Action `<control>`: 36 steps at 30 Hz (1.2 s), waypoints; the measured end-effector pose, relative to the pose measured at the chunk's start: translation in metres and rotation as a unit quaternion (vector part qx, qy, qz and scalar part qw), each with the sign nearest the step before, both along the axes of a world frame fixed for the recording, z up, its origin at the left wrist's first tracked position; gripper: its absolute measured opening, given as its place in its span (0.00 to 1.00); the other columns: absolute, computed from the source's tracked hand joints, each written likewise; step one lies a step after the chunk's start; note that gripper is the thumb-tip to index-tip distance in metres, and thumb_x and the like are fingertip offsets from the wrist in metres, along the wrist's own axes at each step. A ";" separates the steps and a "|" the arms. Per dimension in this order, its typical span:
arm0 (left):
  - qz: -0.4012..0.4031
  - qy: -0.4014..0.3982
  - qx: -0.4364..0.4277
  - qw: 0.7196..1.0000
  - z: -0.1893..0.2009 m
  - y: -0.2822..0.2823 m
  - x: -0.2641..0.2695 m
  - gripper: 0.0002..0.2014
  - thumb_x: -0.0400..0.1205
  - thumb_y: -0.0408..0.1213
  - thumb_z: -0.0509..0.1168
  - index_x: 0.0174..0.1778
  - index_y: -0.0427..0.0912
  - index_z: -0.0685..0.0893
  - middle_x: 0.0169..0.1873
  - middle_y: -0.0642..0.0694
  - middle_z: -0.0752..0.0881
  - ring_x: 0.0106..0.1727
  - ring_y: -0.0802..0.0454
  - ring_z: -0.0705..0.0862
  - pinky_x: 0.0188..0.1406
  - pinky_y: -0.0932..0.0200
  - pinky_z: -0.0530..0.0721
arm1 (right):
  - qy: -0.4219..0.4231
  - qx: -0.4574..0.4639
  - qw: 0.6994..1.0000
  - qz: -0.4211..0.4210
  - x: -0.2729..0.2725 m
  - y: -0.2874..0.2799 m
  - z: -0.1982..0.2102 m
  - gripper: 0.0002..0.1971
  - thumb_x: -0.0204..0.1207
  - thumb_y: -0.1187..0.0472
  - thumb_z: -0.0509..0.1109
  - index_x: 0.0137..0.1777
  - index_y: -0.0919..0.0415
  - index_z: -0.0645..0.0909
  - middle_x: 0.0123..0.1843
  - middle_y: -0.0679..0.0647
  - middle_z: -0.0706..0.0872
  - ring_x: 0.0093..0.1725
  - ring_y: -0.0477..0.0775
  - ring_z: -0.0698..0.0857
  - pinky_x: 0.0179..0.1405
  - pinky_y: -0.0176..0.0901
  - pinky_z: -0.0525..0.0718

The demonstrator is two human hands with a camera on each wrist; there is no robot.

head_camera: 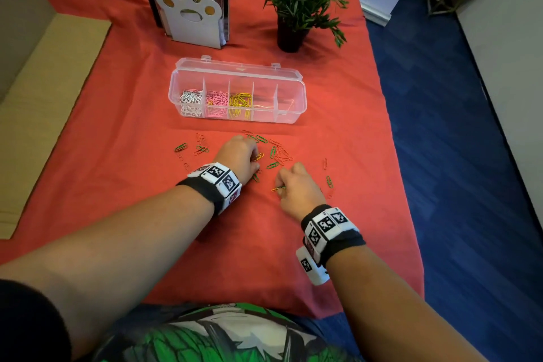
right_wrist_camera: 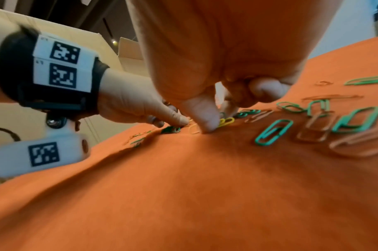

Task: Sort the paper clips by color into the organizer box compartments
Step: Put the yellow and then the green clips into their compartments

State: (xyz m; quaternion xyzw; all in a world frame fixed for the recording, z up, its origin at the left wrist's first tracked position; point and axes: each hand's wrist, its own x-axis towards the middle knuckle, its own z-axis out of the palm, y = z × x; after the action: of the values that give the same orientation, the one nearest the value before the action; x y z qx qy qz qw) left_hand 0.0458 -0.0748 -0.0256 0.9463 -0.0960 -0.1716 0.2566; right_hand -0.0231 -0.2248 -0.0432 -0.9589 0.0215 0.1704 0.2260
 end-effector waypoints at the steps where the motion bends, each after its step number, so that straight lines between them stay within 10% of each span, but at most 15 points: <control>1: 0.001 0.003 0.000 1.000 0.001 0.001 -0.002 0.14 0.71 0.37 0.73 0.52 0.41 0.84 0.52 0.39 0.80 0.53 0.41 0.81 0.55 0.55 0.76 | -0.002 0.014 1.000 -0.005 0.003 0.001 0.001 0.04 0.71 0.65 0.66 0.45 0.58 0.78 0.51 0.59 0.76 0.50 0.62 0.81 0.50 0.52 0.81; 13: -0.001 -0.008 0.014 1.000 0.003 0.005 -0.010 0.14 0.75 0.37 0.66 0.56 0.40 0.85 0.51 0.36 0.81 0.54 0.37 0.81 0.54 0.52 0.78 | -0.060 0.054 0.986 -0.145 0.034 -0.027 0.014 0.08 0.74 0.66 0.66 0.49 0.60 0.86 0.49 0.59 0.79 0.43 0.57 0.82 0.51 0.40 0.77; 27: -0.063 -0.063 0.023 0.996 -0.008 -0.005 -0.005 0.13 0.76 0.37 0.64 0.55 0.38 0.80 0.49 0.36 0.80 0.54 0.36 0.80 0.55 0.47 0.77 | -0.053 -0.081 0.995 0.017 0.026 -0.003 0.003 0.07 0.75 0.63 0.63 0.51 0.62 0.76 0.53 0.61 0.74 0.52 0.66 0.79 0.49 0.58 0.82; 32: -0.116 -0.058 0.013 0.991 -0.012 -0.001 0.000 0.10 0.77 0.36 0.63 0.53 0.39 0.84 0.48 0.36 0.81 0.53 0.36 0.81 0.54 0.47 0.79 | 0.001 0.114 0.979 -0.171 0.035 -0.007 0.007 0.07 0.76 0.66 0.62 0.41 0.53 0.75 0.39 0.54 0.81 0.37 0.54 0.79 0.40 0.40 0.77; 36: -0.097 -0.054 0.027 0.993 -0.020 0.006 0.002 0.10 0.80 0.36 0.62 0.50 0.33 0.82 0.50 0.34 0.80 0.54 0.37 0.80 0.55 0.49 0.75 | 0.087 0.405 0.848 -0.329 0.039 -0.010 0.024 0.14 0.79 0.72 0.56 0.46 0.54 0.78 0.31 0.47 0.72 0.26 0.44 0.66 0.16 0.30 0.63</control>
State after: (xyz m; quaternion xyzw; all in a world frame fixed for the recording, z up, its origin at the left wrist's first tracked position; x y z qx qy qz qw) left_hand 0.0474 -0.0691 -0.0457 0.9470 -0.1965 -0.1471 0.2074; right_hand 0.0163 -0.2350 -0.0188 -0.7000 0.2847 0.1627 0.6344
